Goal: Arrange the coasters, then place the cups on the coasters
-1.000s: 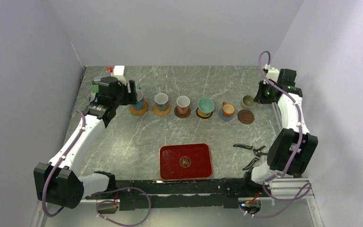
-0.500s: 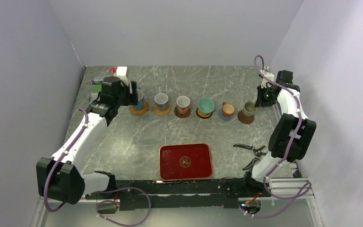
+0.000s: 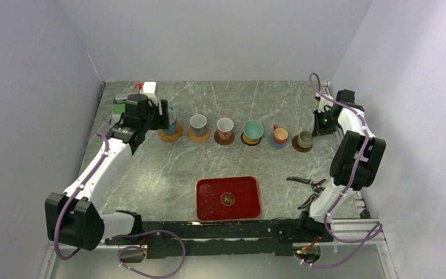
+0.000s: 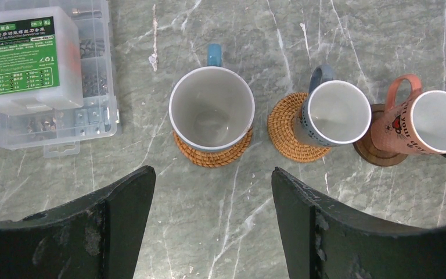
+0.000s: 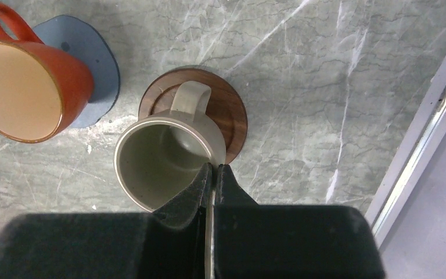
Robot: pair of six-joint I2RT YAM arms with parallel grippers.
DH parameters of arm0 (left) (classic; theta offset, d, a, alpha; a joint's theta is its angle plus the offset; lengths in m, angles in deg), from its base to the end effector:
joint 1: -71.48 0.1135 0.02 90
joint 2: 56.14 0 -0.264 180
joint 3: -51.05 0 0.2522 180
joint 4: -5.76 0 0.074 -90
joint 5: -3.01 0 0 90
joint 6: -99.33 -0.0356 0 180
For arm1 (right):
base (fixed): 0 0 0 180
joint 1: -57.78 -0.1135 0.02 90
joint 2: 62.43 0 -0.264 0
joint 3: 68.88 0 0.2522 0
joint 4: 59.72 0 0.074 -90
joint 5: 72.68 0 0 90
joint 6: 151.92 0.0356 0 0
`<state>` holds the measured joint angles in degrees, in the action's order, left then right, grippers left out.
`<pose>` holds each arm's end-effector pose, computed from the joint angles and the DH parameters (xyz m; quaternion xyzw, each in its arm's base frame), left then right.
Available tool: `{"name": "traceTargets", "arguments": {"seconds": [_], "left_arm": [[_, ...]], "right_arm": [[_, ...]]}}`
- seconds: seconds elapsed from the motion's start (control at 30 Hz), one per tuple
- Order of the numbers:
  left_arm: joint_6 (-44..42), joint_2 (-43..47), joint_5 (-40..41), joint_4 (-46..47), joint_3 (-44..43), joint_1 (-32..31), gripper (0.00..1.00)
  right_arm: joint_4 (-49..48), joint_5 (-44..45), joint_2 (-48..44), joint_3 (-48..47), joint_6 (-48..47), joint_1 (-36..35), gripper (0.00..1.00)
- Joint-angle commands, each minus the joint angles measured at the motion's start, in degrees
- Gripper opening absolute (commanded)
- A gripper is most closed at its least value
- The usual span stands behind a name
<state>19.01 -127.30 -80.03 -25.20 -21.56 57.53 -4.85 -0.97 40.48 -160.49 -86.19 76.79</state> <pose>0.2747 -0.0638 0.3159 0.0016 0.8628 -0.0516 0.5029 0.3533 -0.1099 0.2228 -0.0771 0.9635 0.0694 0.2468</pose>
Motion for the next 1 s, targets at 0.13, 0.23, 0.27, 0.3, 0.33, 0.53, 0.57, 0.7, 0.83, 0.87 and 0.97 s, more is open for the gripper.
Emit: {"name": "traceTargets", "arguments": {"seconds": [0.13,0.23,0.27,0.3,0.33,0.53,0.57,0.7,0.83,0.87,0.97], "left_arm": [[-0.88,-0.52,0.52,1.38,-0.65,-0.19,0.79],[-1.04,-0.42,0.89,1.28,-0.57,-0.19,0.79],[-1.06,-0.45,0.91,1.29,-0.64,-0.19,0.79],[-1.10,-0.42,0.90,1.30,-0.65,-0.19,0.79],[-1.00,-0.47,0.87,1.36,-0.65,-0.19,0.79],[-0.96,-0.39,0.72,1.29,-0.65,-0.19,0.79],[-0.97,-0.36,0.73,1.21,-0.65,-0.19,0.79],[-1.01,-0.29,0.82,1.22,-0.65,-0.20,0.79],[-0.91,-0.30,0.62,1.22,-0.73,-0.20,0.79],[-0.95,-0.30,0.72,1.20,-0.74,-0.24,0.79],[-0.97,-0.11,0.90,1.11,-0.74,-0.20,0.79]], "right_arm": [[-3.15,-0.64,0.02,-1.71,-0.64,0.38,0.00],[-2.89,-0.56,0.61,-2.11,-0.60,0.38,0.00],[-2.87,-0.75,0.72,-2.07,-0.60,0.42,0.00],[-2.87,-0.90,0.78,-2.14,-0.60,0.42,0.00],[-2.85,-0.91,0.86,-2.21,-0.60,0.38,0.00],[-2.93,-1.75,1.51,-2.62,-0.25,0.42,0.00],[-2.92,-1.71,1.72,-2.73,-0.25,0.42,0.00],[-2.53,-1.59,2.21,-3.00,-0.21,0.43,0.00],[-2.51,-2.16,2.65,-3.13,0.01,0.44,0.00],[-2.38,-2.15,2.83,-3.30,0.09,0.44,0.00],[-2.26,-1.67,3.13,-3.45,0.25,0.43,0.00]]}}
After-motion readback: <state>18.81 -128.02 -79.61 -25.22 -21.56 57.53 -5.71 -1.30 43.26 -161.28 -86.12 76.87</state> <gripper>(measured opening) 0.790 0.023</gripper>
